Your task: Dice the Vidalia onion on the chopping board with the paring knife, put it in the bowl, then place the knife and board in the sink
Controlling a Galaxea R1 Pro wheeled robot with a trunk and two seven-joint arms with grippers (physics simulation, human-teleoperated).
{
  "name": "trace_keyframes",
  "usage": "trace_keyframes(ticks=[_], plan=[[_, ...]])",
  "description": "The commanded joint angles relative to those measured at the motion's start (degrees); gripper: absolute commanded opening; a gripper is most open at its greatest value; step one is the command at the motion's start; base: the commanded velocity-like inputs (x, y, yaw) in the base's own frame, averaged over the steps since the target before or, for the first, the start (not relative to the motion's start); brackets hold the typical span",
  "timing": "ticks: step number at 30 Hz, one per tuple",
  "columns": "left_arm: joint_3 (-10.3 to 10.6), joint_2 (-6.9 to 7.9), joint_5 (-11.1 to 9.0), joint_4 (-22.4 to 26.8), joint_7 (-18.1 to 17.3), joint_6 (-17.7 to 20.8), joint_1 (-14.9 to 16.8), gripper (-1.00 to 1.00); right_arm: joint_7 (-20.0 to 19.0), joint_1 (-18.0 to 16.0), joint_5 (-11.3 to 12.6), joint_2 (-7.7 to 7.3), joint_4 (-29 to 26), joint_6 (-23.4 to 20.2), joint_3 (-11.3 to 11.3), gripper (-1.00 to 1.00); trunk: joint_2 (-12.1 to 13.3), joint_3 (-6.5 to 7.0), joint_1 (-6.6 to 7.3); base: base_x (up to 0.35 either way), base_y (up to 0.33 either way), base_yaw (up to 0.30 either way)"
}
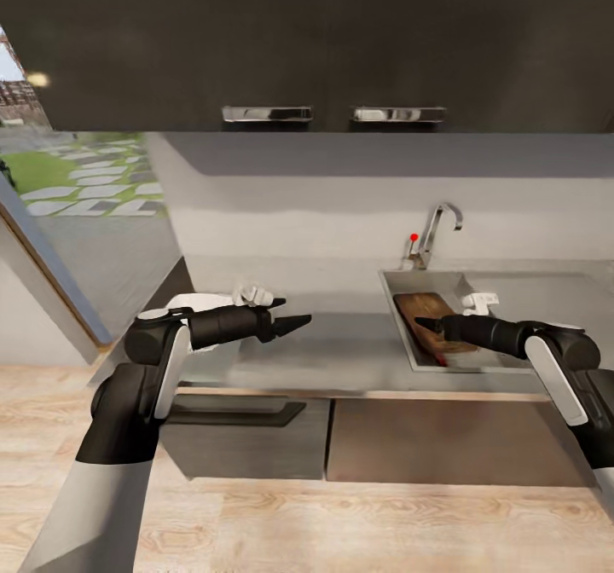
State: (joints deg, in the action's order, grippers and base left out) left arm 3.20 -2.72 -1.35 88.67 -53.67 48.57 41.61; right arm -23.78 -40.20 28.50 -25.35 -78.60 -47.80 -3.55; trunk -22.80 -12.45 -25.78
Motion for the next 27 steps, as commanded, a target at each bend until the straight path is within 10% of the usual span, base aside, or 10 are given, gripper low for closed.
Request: trace_keyframes(ticks=[1,27], plan=[[-0.04,-0.01,-0.13,0.02,-0.07,0.47,0.05,1.00,-0.19,-0.07,-0.14,-0.04,-0.03,-0.20,-0.05,1.00,-0.12,-0.08,-0.01,-0.303,0.103,-0.090],[0.28,-0.20,-0.06,-0.31,0.07,0.41,-0.11,1.00,-0.05,-0.05,-0.63,-0.06,-0.06,-0.33,0.04,1.00,-0.12,0.57,-0.01,-0.307,0.019,-0.007]])
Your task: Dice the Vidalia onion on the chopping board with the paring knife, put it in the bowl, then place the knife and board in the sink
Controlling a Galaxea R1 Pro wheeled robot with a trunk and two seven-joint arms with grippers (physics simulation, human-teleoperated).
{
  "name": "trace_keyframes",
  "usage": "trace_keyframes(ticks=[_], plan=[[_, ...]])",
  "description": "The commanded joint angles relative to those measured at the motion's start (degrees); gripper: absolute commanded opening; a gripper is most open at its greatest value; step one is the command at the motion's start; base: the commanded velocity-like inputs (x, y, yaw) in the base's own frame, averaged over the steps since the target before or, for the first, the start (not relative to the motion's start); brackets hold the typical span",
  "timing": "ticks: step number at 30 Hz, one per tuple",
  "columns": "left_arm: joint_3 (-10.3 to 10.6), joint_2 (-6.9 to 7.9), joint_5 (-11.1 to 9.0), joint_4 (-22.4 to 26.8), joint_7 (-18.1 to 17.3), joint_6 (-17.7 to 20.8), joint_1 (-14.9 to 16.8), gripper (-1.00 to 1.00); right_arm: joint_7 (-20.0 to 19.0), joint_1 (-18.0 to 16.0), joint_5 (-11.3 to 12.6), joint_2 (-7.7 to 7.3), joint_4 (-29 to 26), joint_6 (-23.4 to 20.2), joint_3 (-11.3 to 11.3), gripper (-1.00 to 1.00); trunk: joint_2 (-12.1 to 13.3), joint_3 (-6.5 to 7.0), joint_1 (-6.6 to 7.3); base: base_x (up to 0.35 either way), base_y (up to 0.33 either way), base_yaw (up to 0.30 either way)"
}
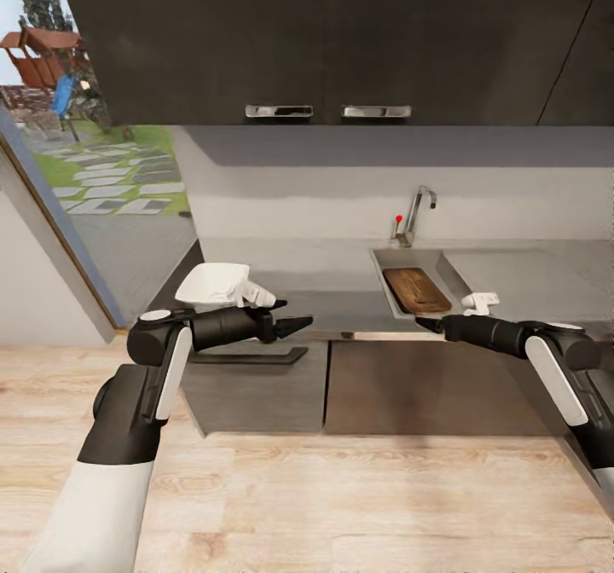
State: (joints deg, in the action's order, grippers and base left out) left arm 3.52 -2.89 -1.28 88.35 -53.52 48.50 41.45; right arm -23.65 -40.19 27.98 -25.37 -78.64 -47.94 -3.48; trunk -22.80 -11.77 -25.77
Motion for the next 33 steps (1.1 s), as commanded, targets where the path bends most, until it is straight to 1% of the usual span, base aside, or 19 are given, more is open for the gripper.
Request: trace_keyframes(ticks=[1,4,6,9,13,14,15,17,18,19,21,22,24,26,27,28,30,31,33], plan=[[0.04,-0.05,-0.13,-0.79,-0.05,0.47,-0.16,1.00,-0.08,-0.05,-0.58,-0.05,0.05,-0.20,-0.01,1.00,-0.13,-0.11,-0.02,-0.099,0.000,0.000],[0.13,-0.08,-0.12,-4.07,0.00,0.42,-0.44,1.00,1.25,0.60,-2.63,-0.05,0.58,-0.22,0.01,1.00,-0.13,-0.10,-0.02,-0.045,0.000,0.000],[0.16,-0.09,-0.12,-6.63,0.35,0.53,-0.54,1.00,4.05,2.37,-4.27,0.01,2.16,-0.22,-0.13,1.00,-0.13,-0.10,-0.02,-0.017,0.000,0.000],[0.15,-0.09,-0.12,-10.63,1.03,0.76,-1.45,1.00,8.55,4.75,-5.13,0.15,6.53,-0.11,-1.35,1.00,-0.13,-0.10,-0.02,-0.006,0.000,0.000],[0.09,-0.08,-0.12,-19.07,3.28,0.56,-6.25,1.00,11.50,6.08,-5.55,0.19,17.52,1.08,-2.26,1.00,-0.13,-0.10,-0.02,-0.001,0.000,0.000],[0.06,-0.05,-0.12,-22.11,4.98,0.33,-7.36,1.00,11.73,6.18,-5.64,0.13,20.78,2.25,-2.32,1.00,-0.13,-0.10,-0.02,0.000,0.000,0.000],[0.00,0.04,-0.12,-28.01,8.47,-0.77,-8.48,1.00,11.99,6.26,-5.79,0.05,26.10,4.56,-2.36,1.00,-0.13,-0.10,-0.02,0.000,0.000,0.000],[-0.08,0.21,-0.15,-32.87,10.94,-2.45,-8.93,1.00,12.24,6.30,-5.87,0.02,30.30,6.27,-2.38,1.00,-0.13,-0.10,-0.02,0.000,0.000,0.000],[-0.17,0.47,-0.17,-38.27,13.22,-5.13,-9.21,1.00,12.75,6.32,-5.95,0.00,35.00,8.11,-2.41,1.00,-0.13,-0.10,-0.02,0.000,0.000,0.000],[-0.34,1.29,-0.19,-49.13,16.37,-13.20,-9.51,1.00,14.25,6.34,-6.03,-0.01,44.71,12.76,-2.51,1.00,-0.13,-0.10,-0.02,0.000,0.000,0.000],[-0.51,2.43,-0.26,-59.58,17.80,-21.74,-9.63,1.00,15.72,6.35,-6.07,-0.02,54.50,19.73,-2.84,1.00,-0.13,-0.10,-0.02,0.000,0.000,0.000],[-0.57,2.75,-0.26,-61.87,18.00,-23.19,-9.65,1.00,16.09,6.35,-6.07,-0.02,56.94,21.43,-3.02,1.00,-0.13,-0.10,-0.02,0.000,0.000,0.000],[-1.28,4.43,-0.35,-73.95,19.34,-27.61,-9.70,1.00,18.78,6.35,-6.09,-0.03,70.89,29.66,-4.06,1.00,-0.13,-0.10,-0.02,0.000,0.000,0.000],[-1.61,5.27,-0.39,-81.21,22.32,-28.68,-9.71,1.00,20.08,6.53,-6.09,-0.01,78.01,33.17,-4.38,1.00,-0.13,-0.10,-0.02,0.000,0.000,0.000],[-1.66,5.44,-0.40,-82.48,23.49,-28.83,-9.76,1.00,20.27,6.79,-6.09,0.00,79.05,33.75,-4.43,1.00,-0.13,-0.10,-0.02,0.000,0.000,0.000],[-1.73,5.78,-0.43,-84.23,26.33,-29.03,-10.14,1.00,20.57,7.83,-6.09,0.04,80.55,34.59,-4.49,1.00,-0.13,-0.10,-0.02,0.000,0.000,0.000],[-1.83,6.21,-0.46,-86.04,33.13,-29.18,-12.63,1.00,20.95,11.06,-6.11,0.45,82.12,35.46,-4.65,1.00,-0.13,-0.10,-0.02,0.000,0.000,0.000],[-1.87,6.38,-0.46,-86.49,36.56,-29.21,-14.29,1.00,21.12,12.69,-6.15,1.10,82.51,35.68,-4.70,1.00,-0.13,-0.10,-0.02,0.000,0.000,0.000],[-1.90,6.81,-0.47,-86.88,40.83,-29.23,-16.58,1.00,21.80,15.33,-6.21,2.52,82.86,35.87,-4.74,1.00,-0.13,-0.10,-0.02,0.000,0.000,0.000]])
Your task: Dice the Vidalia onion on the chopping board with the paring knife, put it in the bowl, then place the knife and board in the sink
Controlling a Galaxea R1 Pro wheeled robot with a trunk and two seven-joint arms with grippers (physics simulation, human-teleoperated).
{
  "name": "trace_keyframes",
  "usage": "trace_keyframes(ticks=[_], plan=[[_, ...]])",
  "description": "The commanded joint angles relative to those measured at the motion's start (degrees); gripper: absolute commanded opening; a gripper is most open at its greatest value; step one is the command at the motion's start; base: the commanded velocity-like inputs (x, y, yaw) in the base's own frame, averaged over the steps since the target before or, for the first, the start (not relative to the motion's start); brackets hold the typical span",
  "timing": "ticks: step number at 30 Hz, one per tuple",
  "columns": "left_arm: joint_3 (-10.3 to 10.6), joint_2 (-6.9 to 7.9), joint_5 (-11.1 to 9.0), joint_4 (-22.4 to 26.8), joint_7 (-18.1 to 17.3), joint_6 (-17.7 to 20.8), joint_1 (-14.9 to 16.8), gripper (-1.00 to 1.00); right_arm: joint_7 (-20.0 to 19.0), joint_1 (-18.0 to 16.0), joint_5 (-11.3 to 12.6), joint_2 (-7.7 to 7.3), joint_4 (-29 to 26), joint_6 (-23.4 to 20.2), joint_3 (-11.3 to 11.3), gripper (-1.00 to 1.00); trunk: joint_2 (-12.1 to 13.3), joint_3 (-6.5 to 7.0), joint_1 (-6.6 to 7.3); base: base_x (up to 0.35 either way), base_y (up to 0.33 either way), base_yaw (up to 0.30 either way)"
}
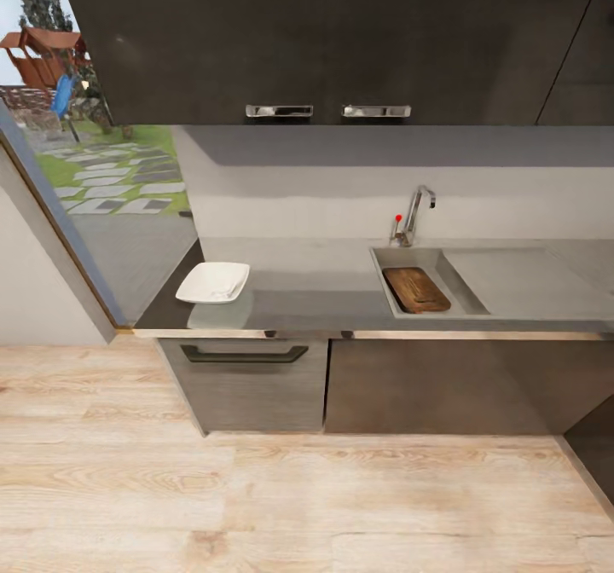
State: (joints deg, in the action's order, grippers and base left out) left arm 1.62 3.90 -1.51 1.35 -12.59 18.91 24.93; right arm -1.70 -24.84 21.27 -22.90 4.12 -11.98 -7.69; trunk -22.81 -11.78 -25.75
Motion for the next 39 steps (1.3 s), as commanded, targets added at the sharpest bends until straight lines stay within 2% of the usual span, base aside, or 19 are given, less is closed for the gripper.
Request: trace_keyframes(ticks=[1,2,6,10,12,13,14,15,17,20,21,24,29,30,32,39], plan=[[-0.01,0.35,-0.25,-0.03,1.85,0.35,-1.56,1.00,0.84,2.03,0.47,1.04,0.22,0.00,-0.54,1.00,-0.11,-0.08,-0.04,0.000,0.000,0.000],[-0.02,0.52,-0.25,-0.09,2.54,0.35,-2.33,1.00,1.49,3.07,0.46,1.51,0.27,0.04,-0.55,1.00,-0.11,-0.08,-0.04,0.000,0.000,0.000],[-0.03,1.95,-0.25,-0.26,5.18,0.82,-5.81,1.00,4.98,10.55,0.44,5.15,0.42,0.35,-0.57,1.00,-0.11,-0.08,-0.04,0.000,0.000,0.000],[-0.08,2.46,-0.25,-0.29,7.10,1.68,-8.72,1.00,5.60,14.90,0.42,7.39,0.44,1.04,-0.57,1.00,-0.11,-0.08,-0.04,0.000,0.000,0.000],[-0.08,2.66,-0.25,-0.29,7.84,1.80,-9.77,1.00,5.73,15.91,0.42,8.22,0.45,1.23,-0.57,1.00,-0.11,-0.08,-0.04,0.000,0.000,0.000],[-0.06,2.79,-0.25,-0.29,8.57,1.90,-11.27,1.00,5.90,17.41,0.43,9.34,0.45,1.40,-0.57,1.00,-0.11,-0.08,-0.04,0.000,0.000,0.000],[-0.05,2.79,-0.25,-0.29,8.73,1.92,-11.83,1.00,5.93,17.93,0.43,9.66,0.45,1.44,-0.57,1.00,-0.11,-0.08,-0.04,0.000,0.000,0.000],[-0.08,2.46,-0.25,-0.30,9.18,1.87,-15.42,1.00,6.05,21.03,0.43,10.93,0.45,1.62,-0.57,1.00,-0.11,-0.08,-0.04,0.000,0.000,0.000],[-0.10,2.21,-0.25,-0.30,9.24,1.86,-16.30,1.00,6.06,21.73,0.43,11.16,0.45,1.71,-0.57,1.00,-0.11,-0.08,-0.04,0.000,0.000,0.000],[-0.12,1.02,-0.25,-0.30,9.37,1.78,-18.43,1.00,6.08,22.63,0.43,11.39,0.45,1.81,-0.57,1.00,-0.11,-0.08,-0.04,0.000,0.000,0.000],[-0.12,0.12,-0.25,-0.28,9.41,1.72,-19.85,1.00,6.04,23.08,0.43,11.47,0.41,2.62,-0.63,1.00,-0.11,-0.08,-0.04,0.000,0.000,0.000],[-0.15,-0.53,-0.25,-0.18,9.47,1.14,-20.19,1.00,6.01,23.20,0.43,11.42,0.30,3.50,-0.67,1.00,-0.11,-0.08,-0.04,0.000,0.000,0.000],[-0.14,-0.91,-0.18,-0.13,9.47,-2.24,-20.33,1.00,5.92,23.25,0.64,11.66,0.13,6.38,-0.18,1.00,-0.11,-0.08,-0.04,0.000,0.000,0.000],[-0.16,-0.97,-0.17,-0.08,9.41,-4.00,-20.35,1.00,5.86,23.26,0.69,12.46,0.05,9.39,-0.06,1.00,-0.11,-0.08,-0.04,0.000,0.000,0.000],[-0.13,-0.99,-0.16,0.06,9.32,-4.64,-20.35,1.00,5.84,23.26,0.72,12.80,-0.07,12.15,-0.05,1.00,-0.11,-0.08,-0.04,0.000,0.000,0.000],[-0.10,-0.99,-0.14,0.30,9.26,-6.48,-20.36,1.00,5.83,23.26,0.71,12.95,-0.15,14.26,-0.04,1.00,-0.11,-0.08,-0.04,0.000,0.000,0.000]])
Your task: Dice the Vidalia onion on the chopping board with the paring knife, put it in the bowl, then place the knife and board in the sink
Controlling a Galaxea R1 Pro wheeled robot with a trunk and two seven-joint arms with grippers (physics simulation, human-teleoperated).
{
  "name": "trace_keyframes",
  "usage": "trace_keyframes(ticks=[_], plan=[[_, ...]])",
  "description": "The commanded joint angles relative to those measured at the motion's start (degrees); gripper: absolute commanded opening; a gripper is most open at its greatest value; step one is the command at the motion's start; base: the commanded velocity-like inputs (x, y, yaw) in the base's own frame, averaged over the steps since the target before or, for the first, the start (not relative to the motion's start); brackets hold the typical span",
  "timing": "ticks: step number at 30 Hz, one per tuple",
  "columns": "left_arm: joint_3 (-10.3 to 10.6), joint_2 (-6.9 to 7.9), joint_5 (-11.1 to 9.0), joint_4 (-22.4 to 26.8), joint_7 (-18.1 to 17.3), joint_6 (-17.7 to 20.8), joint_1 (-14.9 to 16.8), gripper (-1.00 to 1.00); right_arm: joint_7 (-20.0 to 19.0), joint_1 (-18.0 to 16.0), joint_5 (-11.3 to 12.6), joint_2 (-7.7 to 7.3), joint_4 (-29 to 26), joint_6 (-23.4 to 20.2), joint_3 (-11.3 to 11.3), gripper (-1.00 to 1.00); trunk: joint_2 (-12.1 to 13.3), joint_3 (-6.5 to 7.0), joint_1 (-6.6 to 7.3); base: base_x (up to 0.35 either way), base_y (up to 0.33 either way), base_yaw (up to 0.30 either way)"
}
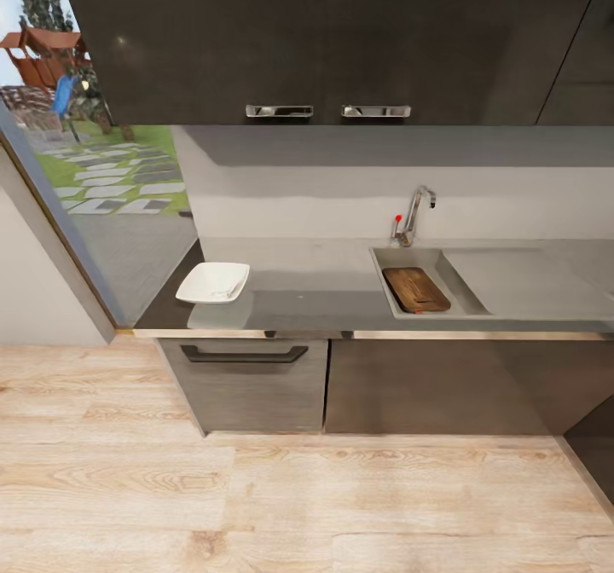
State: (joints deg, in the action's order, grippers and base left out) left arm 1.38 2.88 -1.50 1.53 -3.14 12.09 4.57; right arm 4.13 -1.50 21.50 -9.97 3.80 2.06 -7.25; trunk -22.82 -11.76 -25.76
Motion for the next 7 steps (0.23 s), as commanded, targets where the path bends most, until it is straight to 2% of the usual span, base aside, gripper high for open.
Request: trace_keyframes(ticks=[1,5,7], plan=[[0.12,-0.02,-0.15,0.20,-0.19,-0.60,0.00,1.00,0.00,-0.08,0.50,0.03,0.16,0.31,-0.48,1.00,-0.10,-0.10,-0.03,0.000,0.000,0.000],[0.05,-0.80,-0.09,0.38,-0.20,-6.61,0.00,1.00,0.00,-0.08,0.49,0.04,0.16,0.46,-0.48,1.00,-0.10,-0.10,-0.03,0.000,0.000,0.000],[0.04,-0.91,-0.09,0.39,-0.20,-8.30,0.00,1.00,0.00,-0.08,0.48,0.04,0.16,0.47,-0.48,1.00,-0.10,-0.10,-0.03,0.000,0.000,0.000]])
